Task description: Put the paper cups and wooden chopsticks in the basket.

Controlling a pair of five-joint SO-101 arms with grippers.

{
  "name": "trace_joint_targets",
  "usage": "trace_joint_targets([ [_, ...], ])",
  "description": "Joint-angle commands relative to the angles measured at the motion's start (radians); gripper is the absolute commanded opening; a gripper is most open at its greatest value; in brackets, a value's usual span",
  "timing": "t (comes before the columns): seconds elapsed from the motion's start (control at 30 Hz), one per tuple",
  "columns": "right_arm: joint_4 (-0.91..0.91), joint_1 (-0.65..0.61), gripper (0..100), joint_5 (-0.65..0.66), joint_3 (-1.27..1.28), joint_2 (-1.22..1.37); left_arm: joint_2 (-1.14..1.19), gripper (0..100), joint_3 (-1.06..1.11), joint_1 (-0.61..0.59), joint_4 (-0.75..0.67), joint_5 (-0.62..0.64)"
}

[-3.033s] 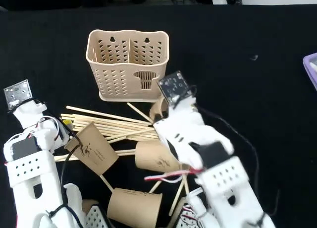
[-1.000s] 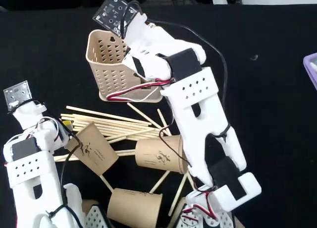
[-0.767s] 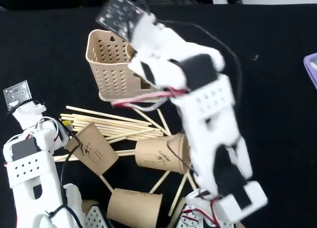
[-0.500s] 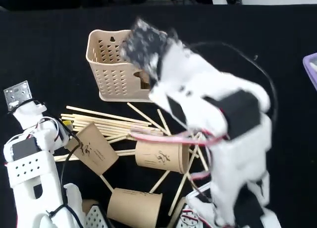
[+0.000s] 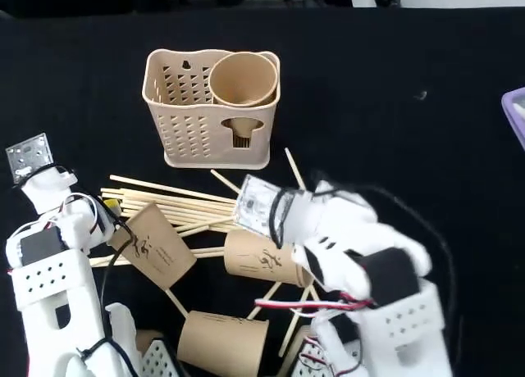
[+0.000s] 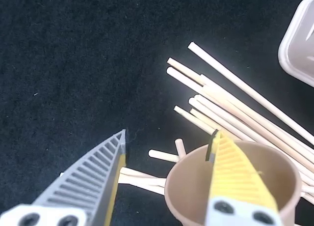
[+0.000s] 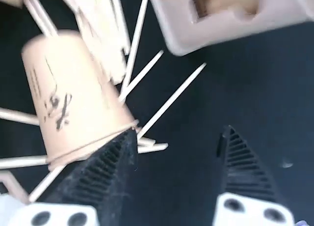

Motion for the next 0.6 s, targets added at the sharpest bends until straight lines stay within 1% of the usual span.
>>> trace_joint_targets([
  [0.0, -0.129, 0.055, 27.2, 0.057, 0.225, -0.061, -0.018, 28, -0.008, -0.007, -0.009, 0.002],
  [0.17, -0.216, 0.068, 27.3, 0.103, 0.318, -0.05, -0.018, 28, -0.008, -0.007, -0.011, 0.002],
  [0.27, -0.215, 0.066, 27.4, 0.126, 0.326, -0.042, -0.018, 28, -0.008, -0.007, -0.011, 0.002],
  [0.4, -0.193, 0.094, 27.4, 0.14, 0.295, -0.05, -0.018, 28, -0.008, -0.007, -0.011, 0.002],
  [0.47, -0.152, 0.1, 27.3, 0.112, 0.234, -0.051, -0.018, 28, -0.008, -0.007, -0.011, 0.002],
  [0.57, -0.037, 0.074, 27.4, -0.02, 0.084, -0.051, -0.018, 28, -0.008, -0.007, -0.012, 0.002],
])
